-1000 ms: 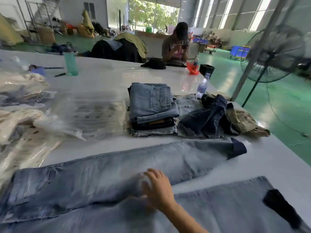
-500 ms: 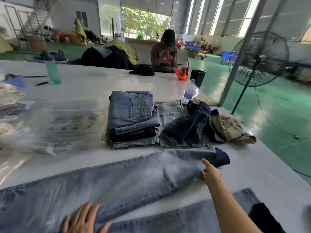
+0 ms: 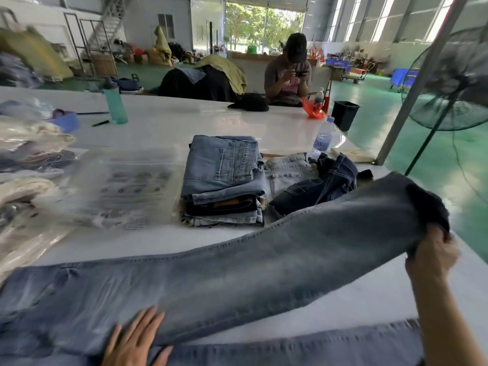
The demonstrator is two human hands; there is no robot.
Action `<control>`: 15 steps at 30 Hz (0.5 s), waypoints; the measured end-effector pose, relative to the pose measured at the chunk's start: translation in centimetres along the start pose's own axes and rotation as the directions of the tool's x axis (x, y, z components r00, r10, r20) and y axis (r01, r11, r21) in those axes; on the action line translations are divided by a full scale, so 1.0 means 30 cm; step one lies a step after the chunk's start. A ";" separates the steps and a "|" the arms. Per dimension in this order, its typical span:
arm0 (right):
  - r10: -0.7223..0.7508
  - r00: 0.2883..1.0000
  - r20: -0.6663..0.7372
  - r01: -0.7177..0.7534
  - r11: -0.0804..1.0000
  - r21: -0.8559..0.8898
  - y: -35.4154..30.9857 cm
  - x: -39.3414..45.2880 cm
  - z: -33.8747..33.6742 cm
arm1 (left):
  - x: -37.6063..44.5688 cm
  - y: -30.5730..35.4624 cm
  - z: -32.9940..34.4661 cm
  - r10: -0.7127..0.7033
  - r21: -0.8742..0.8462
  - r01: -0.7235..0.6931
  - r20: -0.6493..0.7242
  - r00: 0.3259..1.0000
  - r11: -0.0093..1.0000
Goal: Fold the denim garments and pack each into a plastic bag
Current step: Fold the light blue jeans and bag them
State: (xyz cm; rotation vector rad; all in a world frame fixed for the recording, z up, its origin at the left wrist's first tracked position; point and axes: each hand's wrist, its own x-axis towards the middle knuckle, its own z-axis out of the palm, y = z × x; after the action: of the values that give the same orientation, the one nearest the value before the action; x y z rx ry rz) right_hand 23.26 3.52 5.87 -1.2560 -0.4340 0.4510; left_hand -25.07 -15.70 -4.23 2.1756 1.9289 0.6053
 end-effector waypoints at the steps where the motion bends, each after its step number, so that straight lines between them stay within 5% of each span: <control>1: -0.014 0.999 -0.029 0.010 0.993 -0.114 0.001 0.029 -0.026 | 0.000 0.000 0.004 -0.027 -0.001 0.027 0.011 1.000 1.000; 6: 0.269 0.963 0.017 -0.183 0.701 -0.689 0.099 0.142 -0.175 | 0.001 0.002 0.000 -0.134 0.174 0.113 0.111 0.985 0.978; 10: 0.102 0.970 0.220 0.163 0.396 -0.904 0.076 0.053 -0.205 | 0.034 -0.035 -0.034 -0.237 0.231 0.204 0.122 0.964 0.951; 15: 0.290 0.876 0.384 0.333 0.210 -0.919 0.102 -0.125 -0.342 | 0.040 -0.117 -0.030 -0.369 0.375 0.273 0.212 0.905 0.886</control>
State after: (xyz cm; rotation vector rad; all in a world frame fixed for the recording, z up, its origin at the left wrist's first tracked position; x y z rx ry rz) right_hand 25.45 -5.97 0.09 -2.4410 -1.3632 0.4581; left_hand -28.53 -14.14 -4.55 1.9003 2.2893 -0.0964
